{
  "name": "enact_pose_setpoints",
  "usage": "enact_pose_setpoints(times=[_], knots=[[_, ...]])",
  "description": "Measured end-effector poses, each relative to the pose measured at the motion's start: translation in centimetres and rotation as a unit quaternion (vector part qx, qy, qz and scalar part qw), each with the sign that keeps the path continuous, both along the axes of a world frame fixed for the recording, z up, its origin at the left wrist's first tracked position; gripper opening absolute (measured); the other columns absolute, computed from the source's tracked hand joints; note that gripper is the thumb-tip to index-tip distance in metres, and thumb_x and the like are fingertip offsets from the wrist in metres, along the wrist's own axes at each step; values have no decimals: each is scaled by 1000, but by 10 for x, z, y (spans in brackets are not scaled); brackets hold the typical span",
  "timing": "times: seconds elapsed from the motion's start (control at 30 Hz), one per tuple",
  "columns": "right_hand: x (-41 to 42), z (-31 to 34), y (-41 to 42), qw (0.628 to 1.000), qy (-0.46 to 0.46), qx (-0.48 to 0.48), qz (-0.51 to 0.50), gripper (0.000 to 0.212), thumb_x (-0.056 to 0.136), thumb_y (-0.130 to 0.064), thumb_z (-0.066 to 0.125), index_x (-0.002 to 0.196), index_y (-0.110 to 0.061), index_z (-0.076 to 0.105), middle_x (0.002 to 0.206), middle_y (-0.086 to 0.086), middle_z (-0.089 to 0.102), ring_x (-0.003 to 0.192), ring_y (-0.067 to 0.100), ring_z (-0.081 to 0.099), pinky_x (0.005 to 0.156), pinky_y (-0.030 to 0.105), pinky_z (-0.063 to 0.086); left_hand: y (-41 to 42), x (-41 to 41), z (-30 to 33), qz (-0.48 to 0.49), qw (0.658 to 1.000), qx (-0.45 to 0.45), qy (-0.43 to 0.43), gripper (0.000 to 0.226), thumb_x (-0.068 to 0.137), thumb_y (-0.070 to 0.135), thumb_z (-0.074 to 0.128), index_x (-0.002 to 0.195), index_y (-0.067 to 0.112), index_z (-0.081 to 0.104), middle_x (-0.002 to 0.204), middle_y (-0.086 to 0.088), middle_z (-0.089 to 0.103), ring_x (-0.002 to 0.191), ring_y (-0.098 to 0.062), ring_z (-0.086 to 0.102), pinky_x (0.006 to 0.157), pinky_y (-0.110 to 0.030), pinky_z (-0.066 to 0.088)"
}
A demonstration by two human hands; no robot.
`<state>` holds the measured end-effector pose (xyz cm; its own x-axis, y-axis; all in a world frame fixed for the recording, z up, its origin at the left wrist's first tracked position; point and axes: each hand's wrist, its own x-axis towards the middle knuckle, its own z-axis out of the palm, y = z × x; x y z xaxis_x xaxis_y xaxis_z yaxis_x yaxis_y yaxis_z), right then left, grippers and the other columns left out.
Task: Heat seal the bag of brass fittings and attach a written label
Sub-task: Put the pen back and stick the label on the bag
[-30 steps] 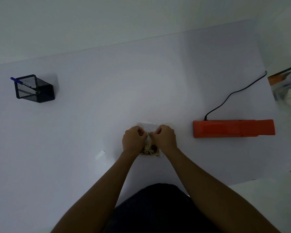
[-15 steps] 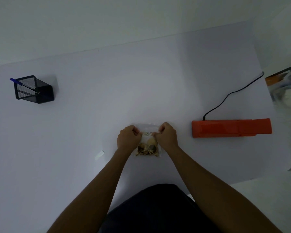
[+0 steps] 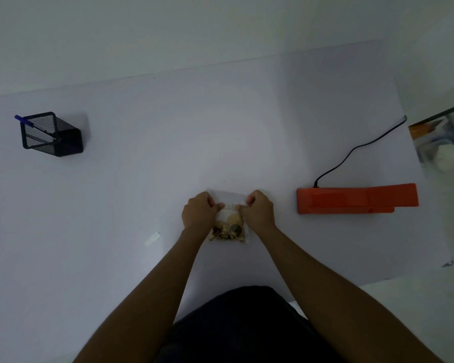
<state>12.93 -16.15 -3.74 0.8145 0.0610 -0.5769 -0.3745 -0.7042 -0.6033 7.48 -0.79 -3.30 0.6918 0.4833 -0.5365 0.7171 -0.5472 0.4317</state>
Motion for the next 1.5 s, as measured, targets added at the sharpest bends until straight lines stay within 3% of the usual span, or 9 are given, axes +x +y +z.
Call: enact_pose_setpoints(times=[0.2, 0.47, 0.7, 0.83, 0.93, 1.07, 1.23, 1.3, 1.5], knots=[[-14, -1, -2, 999, -42, 1, 27, 26, 85, -23, 77, 88, -9, 55, 73, 2, 57, 62, 14, 51, 61, 37, 51, -10, -13, -3, -143, 982, 118, -42, 32, 96, 45, 53, 88, 14, 53, 87, -4, 64, 72, -23, 64, 62, -38, 53], [-14, -2, -5, 998, -40, 20, 38, 10, 87, -5, 66, 89, -5, 56, 76, 3, 57, 66, 15, 52, 63, 35, 49, -8, -13, -1, -142, 984, 95, -44, 23, 98, 35, 55, 93, 12, 56, 92, -6, 64, 80, -23, 63, 67, -35, 53], [-17, -1, 3, 999, -51, 4, 15, 19, 89, -21, 68, 83, -15, 51, 74, 0, 58, 66, 18, 56, 59, 30, 45, -11, -14, 3, -141, 986, 76, -37, 16, 100, 21, 50, 100, 8, 59, 97, -9, 64, 86, -26, 64, 71, -35, 52], [-25, 2, -2, 993, -71, 58, -74, 21, 87, -11, 68, 76, -15, 51, 66, -4, 54, 59, 11, 50, 61, 29, 44, -8, -22, 15, -13, 998, 15, -66, 28, 103, 23, 40, 83, 9, 54, 83, -8, 62, 77, -25, 59, 63, -31, 40], [-42, 6, -21, 989, -76, 62, -112, 22, 89, -19, 70, 75, -13, 55, 64, -6, 56, 58, 9, 50, 62, 31, 46, -3, -39, 22, 65, 995, -21, -67, 29, 103, 29, 43, 91, 6, 57, 83, -8, 64, 75, -23, 59, 63, -31, 42], [-69, 8, -39, 991, -54, 45, -118, 14, 89, -29, 72, 85, -16, 69, 74, -6, 69, 69, 8, 65, 67, 28, 53, -9, -57, 23, 72, 994, -85, 3, 24, 99, 32, 51, 97, 9, 57, 88, -3, 63, 79, -19, 58, 60, -27, 41], [-67, 14, -20, 993, -50, 68, -87, 19, 87, -12, 72, 106, -9, 72, 87, -1, 70, 79, 10, 66, 71, 20, 56, -7, -52, 25, 86, 990, -114, -9, 21, 94, 24, 61, 109, 9, 59, 86, 4, 59, 76, -11, 55, 55, -15, 38], [-52, 18, -5, 993, -52, 85, -67, 22, 89, -6, 69, 111, -7, 70, 91, 1, 69, 82, 10, 64, 69, 9, 52, 5, -43, 31, 107, 988, -113, -22, 27, 94, 25, 63, 115, 9, 59, 87, 5, 60, 79, -12, 56, 61, -18, 41], [15, 23, 65, 989, -80, 124, -11, 25, 89, -3, 68, 114, -5, 69, 92, 4, 69, 84, 18, 66, 67, 6, 49, 73, -3, 42, 178, 973, -126, -70, 49, 90, 38, 66, 127, 8, 57, 113, -10, 68, 101, -26, 66, 91, -42, 54]])
